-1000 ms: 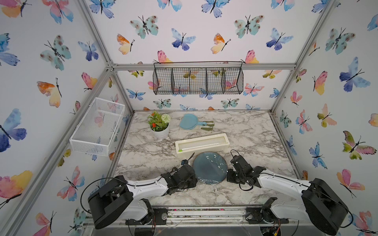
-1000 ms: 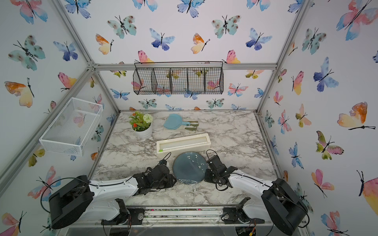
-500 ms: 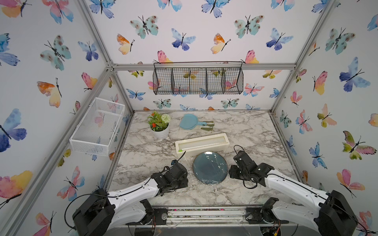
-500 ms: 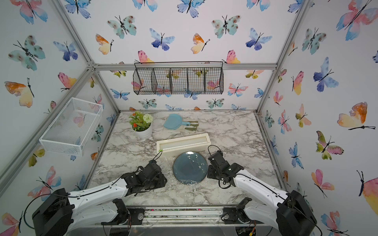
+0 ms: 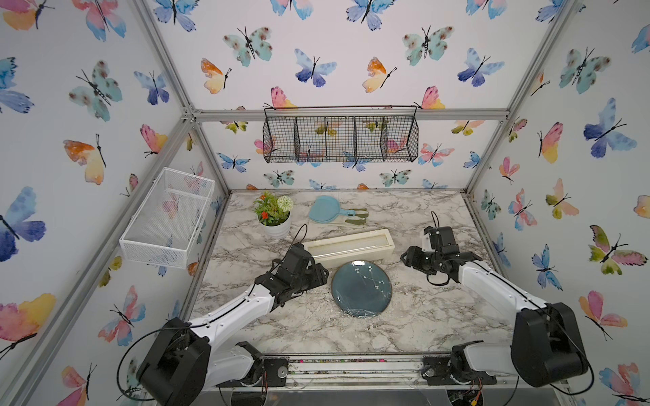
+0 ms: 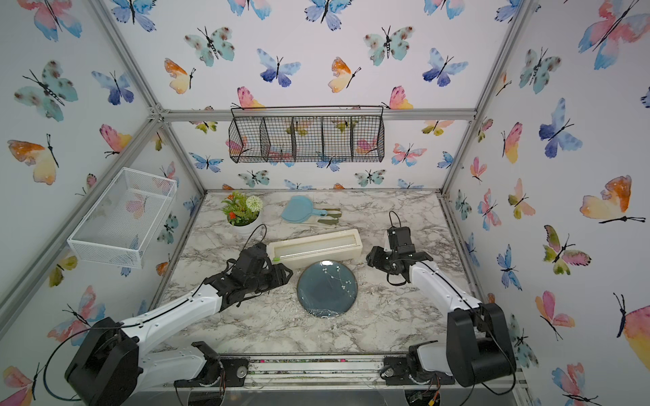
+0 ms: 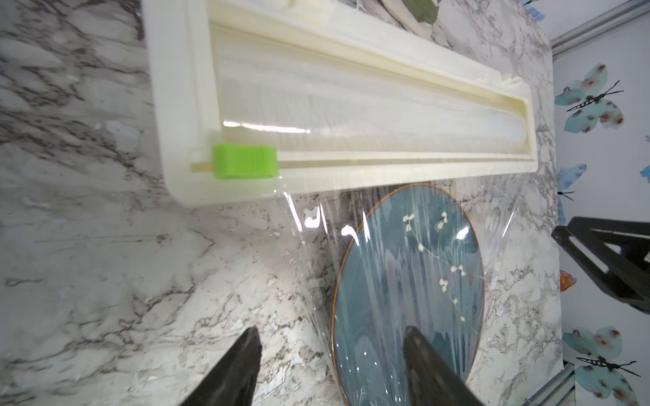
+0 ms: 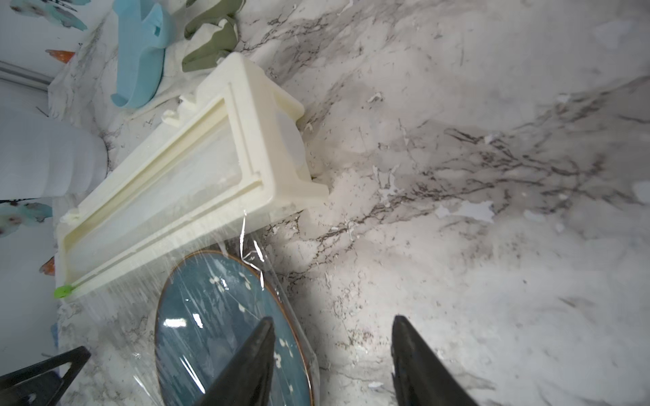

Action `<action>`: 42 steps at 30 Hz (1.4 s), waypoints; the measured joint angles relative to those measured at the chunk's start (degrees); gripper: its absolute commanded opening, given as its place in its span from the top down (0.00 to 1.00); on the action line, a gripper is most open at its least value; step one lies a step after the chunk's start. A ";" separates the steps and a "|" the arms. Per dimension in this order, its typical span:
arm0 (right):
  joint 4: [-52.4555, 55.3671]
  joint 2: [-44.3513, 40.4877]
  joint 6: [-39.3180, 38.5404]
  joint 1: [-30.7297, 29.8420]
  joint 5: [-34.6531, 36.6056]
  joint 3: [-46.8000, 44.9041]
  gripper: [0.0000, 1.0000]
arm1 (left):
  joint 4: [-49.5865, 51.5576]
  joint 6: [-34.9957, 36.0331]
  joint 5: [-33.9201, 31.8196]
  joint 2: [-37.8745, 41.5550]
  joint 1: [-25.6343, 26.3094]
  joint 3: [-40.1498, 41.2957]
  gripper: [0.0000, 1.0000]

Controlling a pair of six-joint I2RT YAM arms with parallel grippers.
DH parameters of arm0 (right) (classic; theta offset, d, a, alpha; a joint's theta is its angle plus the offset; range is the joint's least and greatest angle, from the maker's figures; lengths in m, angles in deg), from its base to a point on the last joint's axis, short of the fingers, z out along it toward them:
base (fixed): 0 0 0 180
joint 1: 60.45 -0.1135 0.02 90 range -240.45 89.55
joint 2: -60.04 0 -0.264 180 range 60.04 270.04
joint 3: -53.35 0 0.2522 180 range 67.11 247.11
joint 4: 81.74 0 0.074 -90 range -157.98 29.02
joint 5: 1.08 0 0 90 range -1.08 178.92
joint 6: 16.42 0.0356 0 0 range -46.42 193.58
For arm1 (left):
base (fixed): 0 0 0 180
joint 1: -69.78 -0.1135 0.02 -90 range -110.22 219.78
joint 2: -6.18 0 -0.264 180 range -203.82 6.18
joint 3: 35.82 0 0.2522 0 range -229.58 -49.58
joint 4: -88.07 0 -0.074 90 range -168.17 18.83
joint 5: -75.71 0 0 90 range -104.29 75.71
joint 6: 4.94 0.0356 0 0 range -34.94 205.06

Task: Wrap the plate with plastic wrap
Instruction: Adjust the plastic wrap in the plastic wrap cutting box.

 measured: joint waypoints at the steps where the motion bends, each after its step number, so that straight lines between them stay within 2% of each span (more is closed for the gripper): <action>1: -0.98 2.29 -0.94 0.28 -2.27 1.09 0.46 | -0.74 0.37 0.61 -0.94 -0.20 0.00 0.39; 8: -6.82 7.32 -3.30 0.24 -13.03 0.59 0.46 | -4.31 1.70 3.15 -3.74 -1.73 0.37 0.42; 18: -9.14 7.21 -3.48 1.95 -13.51 0.66 0.42 | -4.52 3.80 3.52 -5.14 -3.26 -0.07 0.42; 24: -12.57 9.40 -0.61 3.52 -16.20 1.01 0.42 | -3.82 5.05 3.54 -5.53 -4.24 -0.94 0.43; 27: -15.06 9.68 0.35 3.56 -18.49 0.42 0.43 | -3.91 5.38 3.63 -6.21 -4.24 -1.05 0.46; 33: -18.49 10.47 0.81 3.54 -22.34 -2.25 0.44 | -5.77 5.99 4.09 -9.55 -4.24 -1.31 0.59; 38: -19.78 12.79 0.83 3.54 -22.67 -2.27 0.45 | -6.88 6.86 4.44 -12.35 -4.74 -2.05 0.68; 42: -19.69 13.03 0.83 3.54 -22.32 -2.25 0.45 | -7.02 7.72 5.73 -15.28 -5.66 -4.04 0.68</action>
